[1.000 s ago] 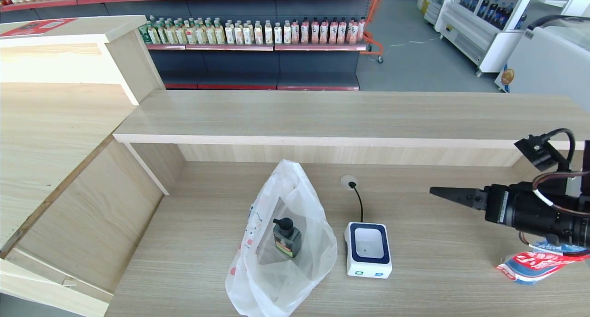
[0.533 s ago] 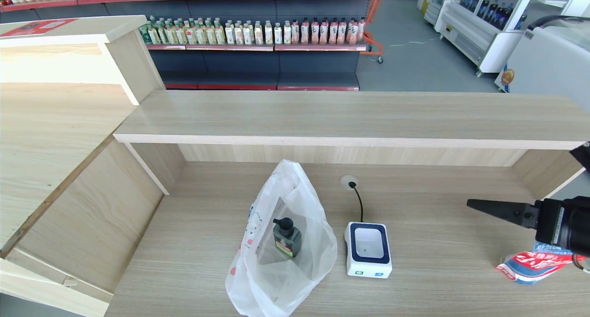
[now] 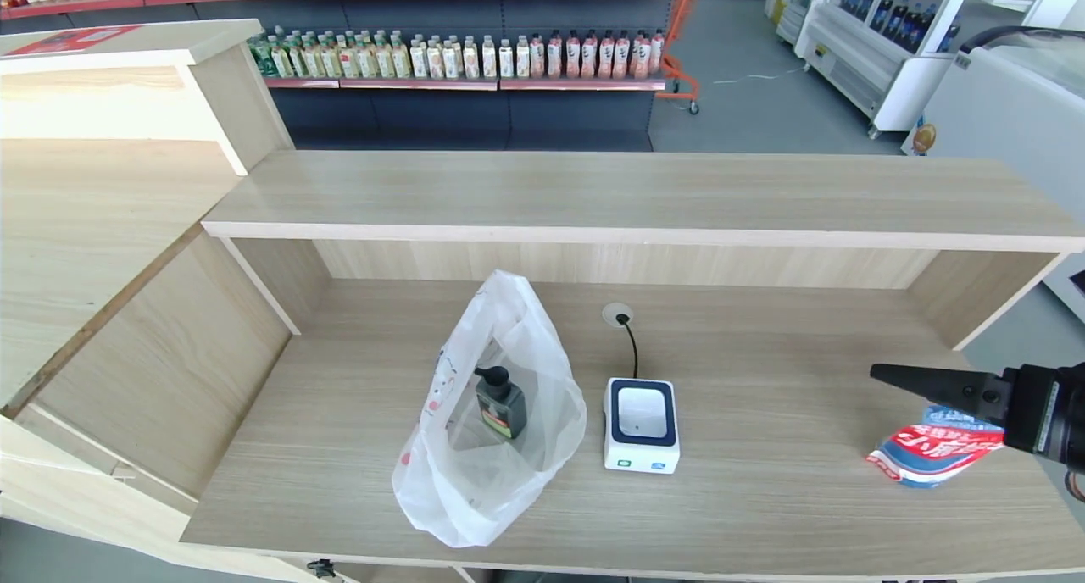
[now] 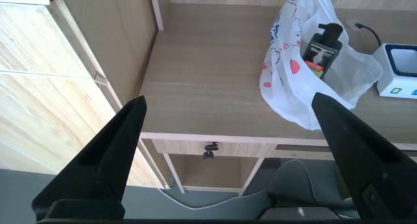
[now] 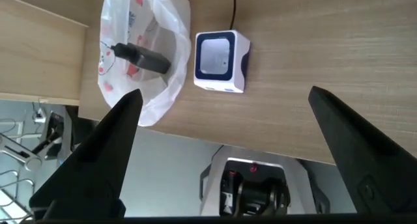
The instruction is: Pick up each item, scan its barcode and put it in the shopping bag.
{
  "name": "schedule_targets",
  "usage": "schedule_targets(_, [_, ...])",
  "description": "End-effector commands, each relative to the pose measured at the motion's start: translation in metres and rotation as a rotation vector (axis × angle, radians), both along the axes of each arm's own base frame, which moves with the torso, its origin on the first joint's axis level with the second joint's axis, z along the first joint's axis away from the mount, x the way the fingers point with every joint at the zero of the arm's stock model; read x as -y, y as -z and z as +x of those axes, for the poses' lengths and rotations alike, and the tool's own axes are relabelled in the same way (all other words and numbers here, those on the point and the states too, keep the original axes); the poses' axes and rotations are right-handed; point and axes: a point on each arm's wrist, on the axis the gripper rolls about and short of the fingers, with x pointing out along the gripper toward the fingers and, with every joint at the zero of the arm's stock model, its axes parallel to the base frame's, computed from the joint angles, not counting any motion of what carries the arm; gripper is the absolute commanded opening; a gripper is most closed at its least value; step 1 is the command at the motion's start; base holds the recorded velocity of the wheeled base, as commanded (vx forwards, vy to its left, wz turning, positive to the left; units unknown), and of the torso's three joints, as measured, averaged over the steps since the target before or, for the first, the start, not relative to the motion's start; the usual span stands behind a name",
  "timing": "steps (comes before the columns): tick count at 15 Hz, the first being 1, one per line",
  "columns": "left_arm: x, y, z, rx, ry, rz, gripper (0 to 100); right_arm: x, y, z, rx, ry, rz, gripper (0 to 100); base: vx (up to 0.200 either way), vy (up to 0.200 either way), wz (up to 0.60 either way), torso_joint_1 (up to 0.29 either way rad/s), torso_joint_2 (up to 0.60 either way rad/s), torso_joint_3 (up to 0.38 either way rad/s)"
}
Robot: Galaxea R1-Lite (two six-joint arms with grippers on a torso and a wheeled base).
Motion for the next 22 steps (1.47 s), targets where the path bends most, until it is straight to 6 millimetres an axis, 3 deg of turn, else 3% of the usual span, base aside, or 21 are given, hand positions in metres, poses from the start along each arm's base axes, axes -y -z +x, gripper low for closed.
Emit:
schedule_targets(1, [0.000, 0.000, 0.000, 0.000, 0.000, -0.001, 100, 0.000, -0.001, 0.000, 0.002, -0.002, 0.002, 100, 0.000, 0.000, 0.00, 0.000, 0.00, 0.000])
schedule_targets(6, [0.000, 0.000, 0.000, 0.001, 0.001, 0.000, 100, 0.004, -0.003, 0.003, -0.002, 0.038, 0.028, 100, 0.000, -0.120, 0.00, 0.000, 0.00, 0.004])
schedule_targets(10, [0.000, 0.000, 0.000, 0.001, 0.001, 0.002, 100, 0.005, -0.022, 0.014, -0.028, 0.190, 0.187, 100, 0.000, -0.200, 0.00, 0.007, 0.00, 0.002])
schedule_targets(14, [0.000, 0.000, 0.000, 0.001, 0.001, 0.002, 100, 0.015, -0.029, 0.015, -0.176, 0.371, 0.328, 100, 0.000, -0.200, 0.00, 0.010, 0.00, -0.002])
schedule_targets(18, [0.000, 0.000, 0.000, 0.001, 0.001, 0.002, 100, 0.026, -0.017, 0.031, -0.256, 0.563, 0.346, 100, 0.000, -0.200, 0.00, 0.002, 0.00, 0.004])
schedule_targets(22, [0.000, 0.000, 0.000, 0.000, 0.001, -0.001, 100, 0.030, -0.003, 0.051, -0.328, 0.677, 0.365, 100, 0.000, 0.000, 0.00, 0.000, 0.00, 0.000])
